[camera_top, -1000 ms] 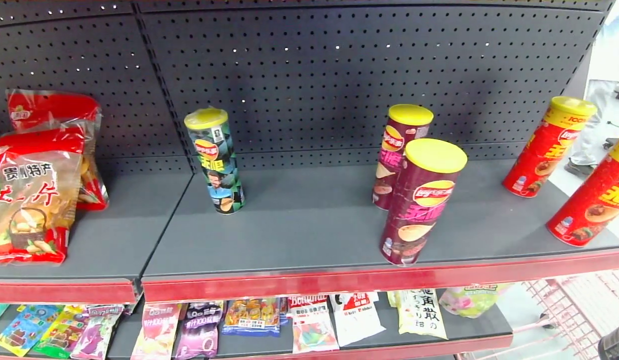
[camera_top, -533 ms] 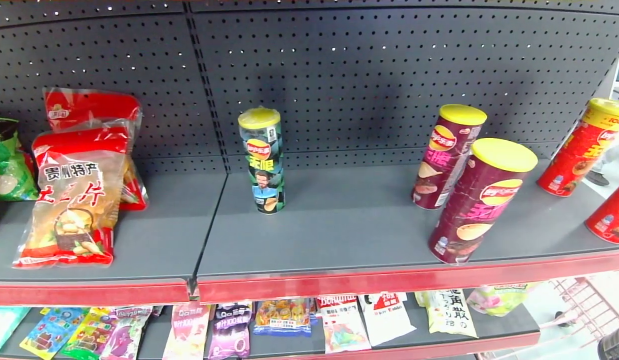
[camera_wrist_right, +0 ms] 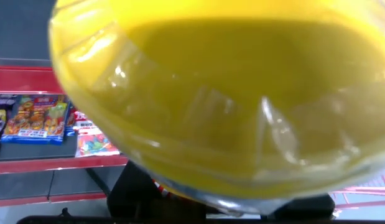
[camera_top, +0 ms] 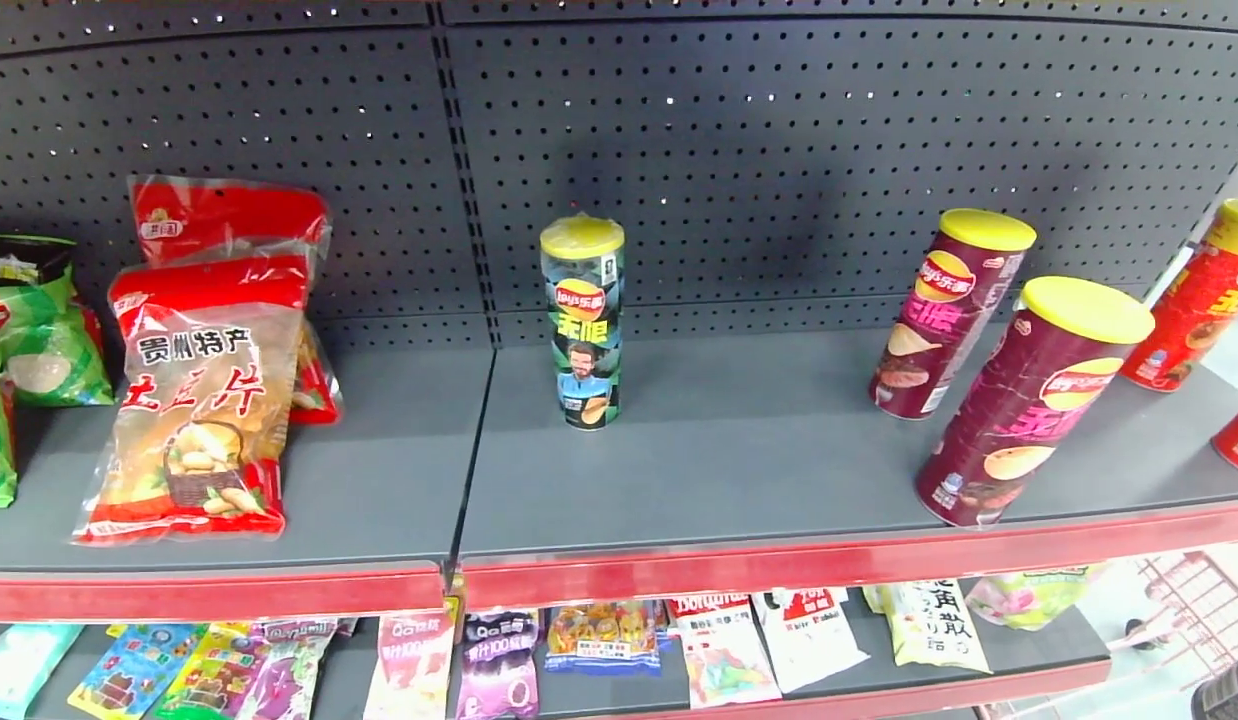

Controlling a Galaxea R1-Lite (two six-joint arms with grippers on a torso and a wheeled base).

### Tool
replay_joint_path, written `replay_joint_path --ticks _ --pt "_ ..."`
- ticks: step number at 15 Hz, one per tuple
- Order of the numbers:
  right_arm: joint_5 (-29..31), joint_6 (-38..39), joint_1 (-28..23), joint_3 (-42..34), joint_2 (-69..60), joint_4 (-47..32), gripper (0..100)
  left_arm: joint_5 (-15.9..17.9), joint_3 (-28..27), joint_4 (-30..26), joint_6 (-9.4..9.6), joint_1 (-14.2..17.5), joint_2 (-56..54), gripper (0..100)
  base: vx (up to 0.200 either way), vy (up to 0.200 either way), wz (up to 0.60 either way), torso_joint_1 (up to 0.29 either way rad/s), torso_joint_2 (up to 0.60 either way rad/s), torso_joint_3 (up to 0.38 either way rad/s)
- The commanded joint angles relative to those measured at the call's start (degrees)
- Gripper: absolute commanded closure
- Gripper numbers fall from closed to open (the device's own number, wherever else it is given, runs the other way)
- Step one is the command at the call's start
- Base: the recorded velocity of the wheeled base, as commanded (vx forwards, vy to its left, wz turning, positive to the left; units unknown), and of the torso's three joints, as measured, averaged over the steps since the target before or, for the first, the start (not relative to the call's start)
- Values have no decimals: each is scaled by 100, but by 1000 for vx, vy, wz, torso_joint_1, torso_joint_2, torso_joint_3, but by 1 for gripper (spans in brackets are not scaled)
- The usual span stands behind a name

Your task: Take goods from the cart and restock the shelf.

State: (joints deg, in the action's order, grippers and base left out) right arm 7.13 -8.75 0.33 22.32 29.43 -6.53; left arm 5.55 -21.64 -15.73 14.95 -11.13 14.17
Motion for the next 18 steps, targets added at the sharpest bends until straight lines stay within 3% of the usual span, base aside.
replay_joint_path --ticks 1,3,6,9,14,18 --pt "-1 -4 2 0 19 3 100 -10 2 -1 0 6 -2 0 0 0 0 0 0 0" --pt "-1 -4 2 0 10 3 100 -98 11 -9 0 6 16 0 0 0 0 0 0 0" --pt "-1 -4 2 -17 10 3 100 -159 19 -1 0 -3 25 0 200 0 0 -3 -4 6" --pt "-10 -4 2 -17 10 3 100 -150 37 8 0 -3 -10 0 0 0 0 0 0 0" --pt "-1214 -513 55 71 -183 12 100 -115 54 -1 17 -21 -45 0 0 0 0 0 0 0" --pt "-1372 -417 29 0 -368 -15 100 -98 -69 96 140 -12 631 0 0 0 0 0 0 0"
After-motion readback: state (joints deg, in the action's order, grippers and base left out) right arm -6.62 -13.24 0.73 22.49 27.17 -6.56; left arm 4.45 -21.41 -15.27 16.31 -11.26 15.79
